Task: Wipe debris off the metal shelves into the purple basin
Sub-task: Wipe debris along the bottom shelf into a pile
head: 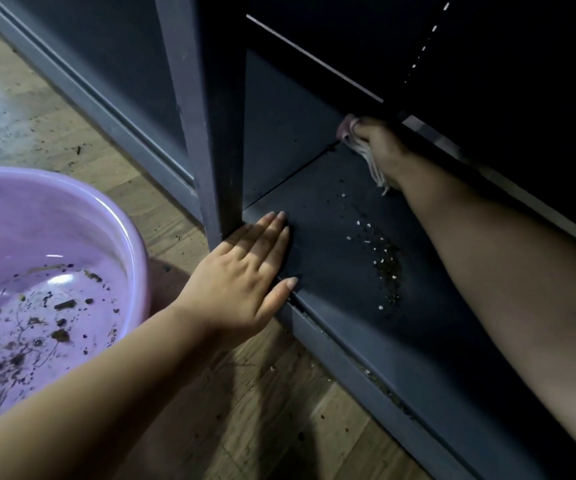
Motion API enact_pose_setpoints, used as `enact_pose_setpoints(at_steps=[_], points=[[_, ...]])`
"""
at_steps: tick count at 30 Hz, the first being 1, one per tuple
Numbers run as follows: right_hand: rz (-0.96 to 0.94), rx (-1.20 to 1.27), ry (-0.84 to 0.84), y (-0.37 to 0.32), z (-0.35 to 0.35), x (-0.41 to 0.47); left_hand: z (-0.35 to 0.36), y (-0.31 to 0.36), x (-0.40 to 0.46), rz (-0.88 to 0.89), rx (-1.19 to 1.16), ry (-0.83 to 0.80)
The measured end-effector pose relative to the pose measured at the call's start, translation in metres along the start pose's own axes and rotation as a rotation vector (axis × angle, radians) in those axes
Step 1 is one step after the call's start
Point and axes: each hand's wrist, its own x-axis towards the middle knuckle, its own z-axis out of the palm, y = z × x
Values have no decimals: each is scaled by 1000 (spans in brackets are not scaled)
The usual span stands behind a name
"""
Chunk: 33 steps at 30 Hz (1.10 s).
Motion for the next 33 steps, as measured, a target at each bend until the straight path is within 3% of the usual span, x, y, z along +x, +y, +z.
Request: enact_pose_setpoints(at_steps=[5,14,19,23,29,33], points=[[-3,204,-86,-2,15,-16,-3,0,2,3,19,-9],[-49,91,-344,18,3,-82,-3,-1,0,6,13,-15],[-36,-13,-385,38,-13,-129,-4,-2,2,19,50,-11],[-49,10,-328,42,-19,-153,-5,-1,3,31,79,-1],[-77,302,72,35,-74,-155,-2,-1,8,108,92,-3],[-91,298,144,66,-81,-163,0,-2,9,134,96,-11]])
